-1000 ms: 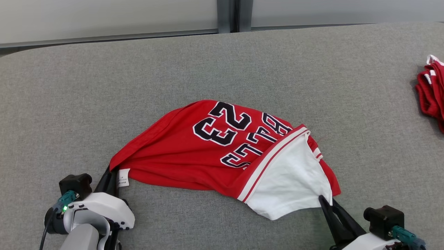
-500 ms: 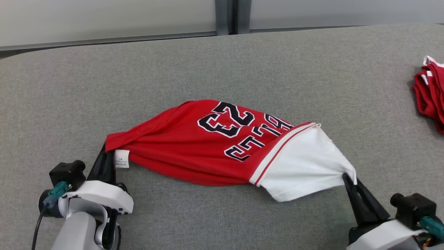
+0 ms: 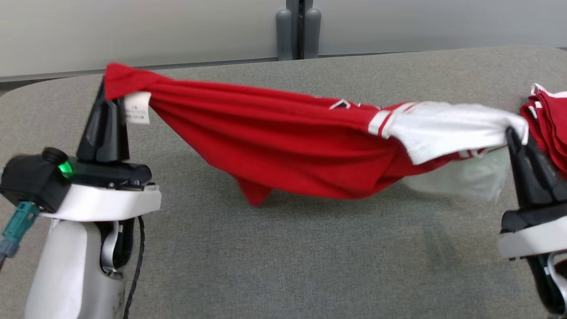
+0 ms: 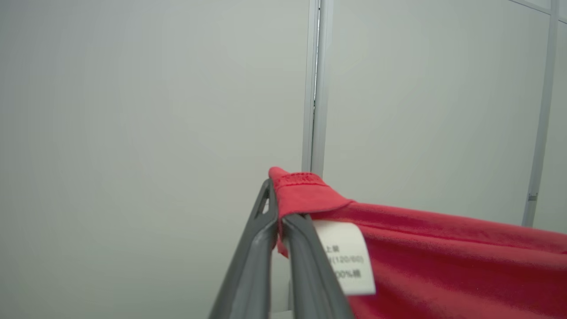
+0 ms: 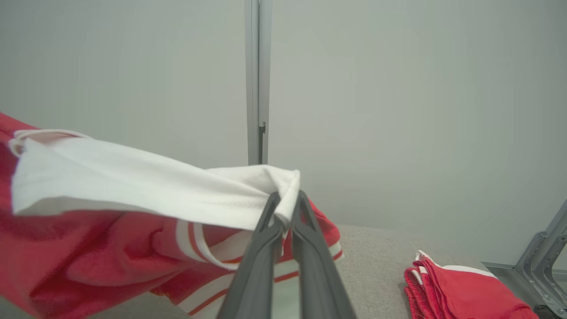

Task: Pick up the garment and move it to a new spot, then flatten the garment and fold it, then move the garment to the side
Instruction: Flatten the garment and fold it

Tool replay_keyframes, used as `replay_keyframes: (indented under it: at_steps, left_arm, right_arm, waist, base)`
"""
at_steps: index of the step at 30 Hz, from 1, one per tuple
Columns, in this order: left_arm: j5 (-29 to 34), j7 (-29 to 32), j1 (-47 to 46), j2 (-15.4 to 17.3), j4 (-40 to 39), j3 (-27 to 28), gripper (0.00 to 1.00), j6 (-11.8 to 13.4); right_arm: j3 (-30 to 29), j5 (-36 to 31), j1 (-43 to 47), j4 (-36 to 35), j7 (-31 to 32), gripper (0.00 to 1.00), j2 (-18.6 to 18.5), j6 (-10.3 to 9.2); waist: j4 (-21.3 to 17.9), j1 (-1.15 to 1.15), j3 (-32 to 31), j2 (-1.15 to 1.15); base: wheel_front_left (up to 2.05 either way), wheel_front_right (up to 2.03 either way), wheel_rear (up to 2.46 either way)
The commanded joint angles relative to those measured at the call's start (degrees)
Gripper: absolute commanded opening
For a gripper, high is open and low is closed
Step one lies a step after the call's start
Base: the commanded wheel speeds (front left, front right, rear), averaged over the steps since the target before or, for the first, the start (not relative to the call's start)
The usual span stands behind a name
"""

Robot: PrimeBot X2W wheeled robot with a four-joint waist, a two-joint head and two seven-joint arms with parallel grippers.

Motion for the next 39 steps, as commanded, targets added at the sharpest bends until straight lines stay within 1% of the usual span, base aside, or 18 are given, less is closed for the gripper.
replay_keyframes:
  at_steps: [1,6,12,19,33,36,39]
  left_arm:
    - [0.3,0.2,-1.7,0.7,-1.5,0.4,0.00,0.0]
    - [0.6,2.9,-8.2,2.5,-8.1,0.1,0.00,-0.3]
    - [0.4,7.0,-16.5,3.9,-11.6,-0.2,0.00,-0.4]
    - [-1.4,8.9,-21.6,4.3,-8.5,-0.5,0.00,-0.8]
    - [-3.7,8.1,-23.2,4.8,-1.5,-0.6,0.00,-1.3]
    - [-4.1,8.0,-22.2,4.7,-0.1,-0.5,0.00,-1.3]
    - [-4.9,7.3,-18.4,4.0,1.5,-0.1,0.00,-0.6]
  right_arm:
    - [-0.5,-0.1,-1.8,-0.9,0.2,0.00,-0.7,-0.04]
    - [-1.5,0.7,-8.6,-3.3,1.3,0.00,-3.3,-0.03]
    - [-3.1,3.2,-15.7,-3.9,2.5,0.00,-5.3,-0.03]
    - [-2.8,5.6,-19.8,-1.8,3.0,0.00,-5.6,-0.03]
    - [-1.6,7.4,-21.0,1.1,3.1,0.00,-5.0,-0.04]
    - [-0.7,8.3,-20.7,2.4,2.7,0.00,-4.3,-0.03]
    - [0.5,9.3,-17.9,5.0,2.4,0.00,-3.2,-0.04]
  waist:
    - [-0.1,0.00,-0.6,0.00]
    - [0.0,0.00,-2.4,0.00]
    - [0.3,0.00,-3.7,0.00]
    - [0.6,0.00,-4.5,0.00]
    - [0.3,0.00,-3.5,0.00]
    - [0.1,0.00,-3.2,0.00]
    - [0.0,0.00,-2.8,0.00]
  base:
    - [0.00,0.00,0.00]
    - [0.00,0.00,0.00]
    - [0.00,0.00,0.00]
    - [0.00,0.00,0.00]
    - [0.00,0.00,0.00]
    - [0.00,0.00,0.00]
    - [0.00,0.00,0.00]
